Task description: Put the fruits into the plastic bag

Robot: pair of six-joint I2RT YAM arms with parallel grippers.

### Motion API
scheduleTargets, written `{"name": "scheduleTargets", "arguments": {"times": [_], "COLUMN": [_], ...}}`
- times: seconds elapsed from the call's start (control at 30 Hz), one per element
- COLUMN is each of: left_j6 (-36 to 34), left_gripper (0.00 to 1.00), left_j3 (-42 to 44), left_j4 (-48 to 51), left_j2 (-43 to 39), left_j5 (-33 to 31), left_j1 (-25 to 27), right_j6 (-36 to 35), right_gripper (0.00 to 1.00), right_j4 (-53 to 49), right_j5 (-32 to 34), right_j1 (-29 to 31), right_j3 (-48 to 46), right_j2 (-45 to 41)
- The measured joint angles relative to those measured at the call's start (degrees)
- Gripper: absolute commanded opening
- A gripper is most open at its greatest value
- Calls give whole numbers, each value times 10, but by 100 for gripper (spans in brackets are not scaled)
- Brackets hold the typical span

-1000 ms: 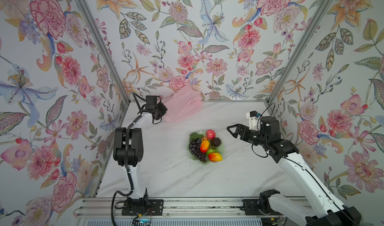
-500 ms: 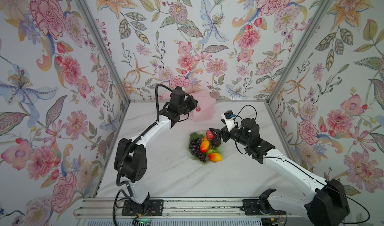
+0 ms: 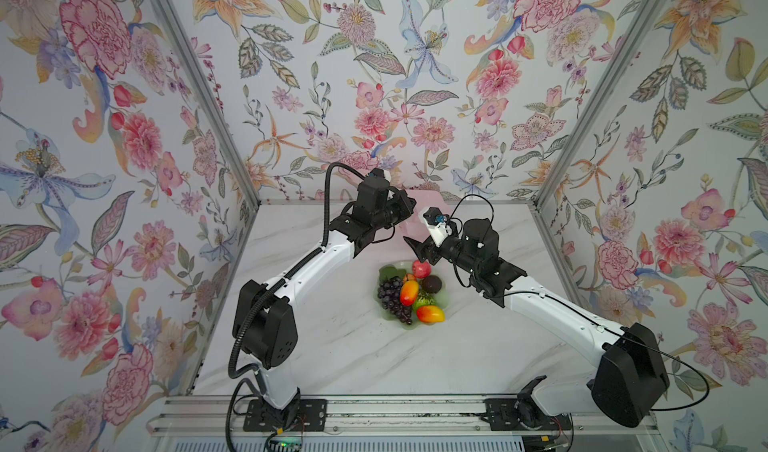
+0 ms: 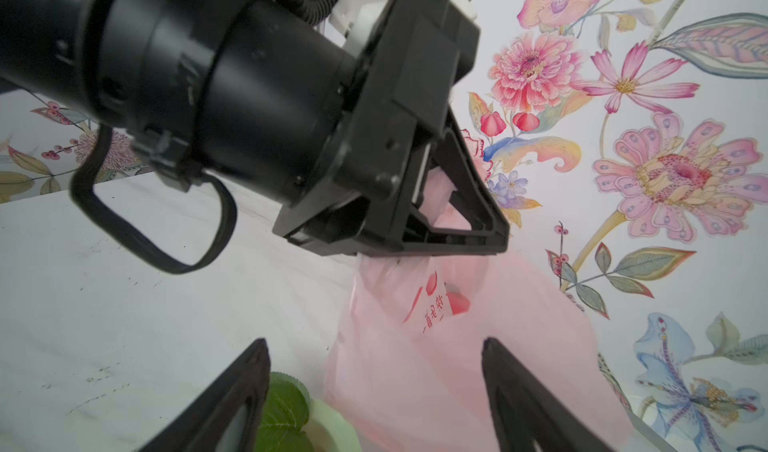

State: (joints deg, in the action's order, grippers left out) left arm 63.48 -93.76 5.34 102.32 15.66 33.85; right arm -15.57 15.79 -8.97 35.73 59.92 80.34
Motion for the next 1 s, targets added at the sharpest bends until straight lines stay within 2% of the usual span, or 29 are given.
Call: {"name": "scheduleTargets", "arguments": {"times": [0.1,0.2,0.3,0.37,0.47,0.5,0.53,0.57,0.6,0.63,0.87,1.0], "left_j6": [0,0,0,0,0,0,0,-1,-1,-4,-91,-143], "left_gripper": [0,0,0,0,0,0,9,31,68,99,99,99], "left_j3": [0,0,-2,-6,-8,-8,-9,-9,-12,-18,-92,-112], "left_j4": [0,1,4,7,10,10,11,11,12,18,103,146], "left_j2": [0,0,0,1,3,4,5,5,5,6,2,-19], "left_j5": [0,0,0,0,-2,-2,-3,-2,-2,-2,-18,-23], "left_j1": [4,10,15,17,17,17,18,18,18,18,3,-53], "right_j6": [-10,-17,-16,-15,-16,-14,-12,-7,-1,6,78,105], "right_gripper": [70,53,47,35,3,0,0,0,0,0,0,0], "right_j4": [2,4,9,10,15,17,20,24,33,40,54,58], "right_j5": [6,13,19,20,22,23,26,30,35,39,45,39], "right_j1": [-1,-3,-6,-7,-9,-10,-10,-11,-13,-17,-91,-111], "right_j3": [9,18,21,23,25,26,26,25,23,21,10,-9], "right_j2": [12,25,36,44,52,52,52,52,51,50,20,-18]}}
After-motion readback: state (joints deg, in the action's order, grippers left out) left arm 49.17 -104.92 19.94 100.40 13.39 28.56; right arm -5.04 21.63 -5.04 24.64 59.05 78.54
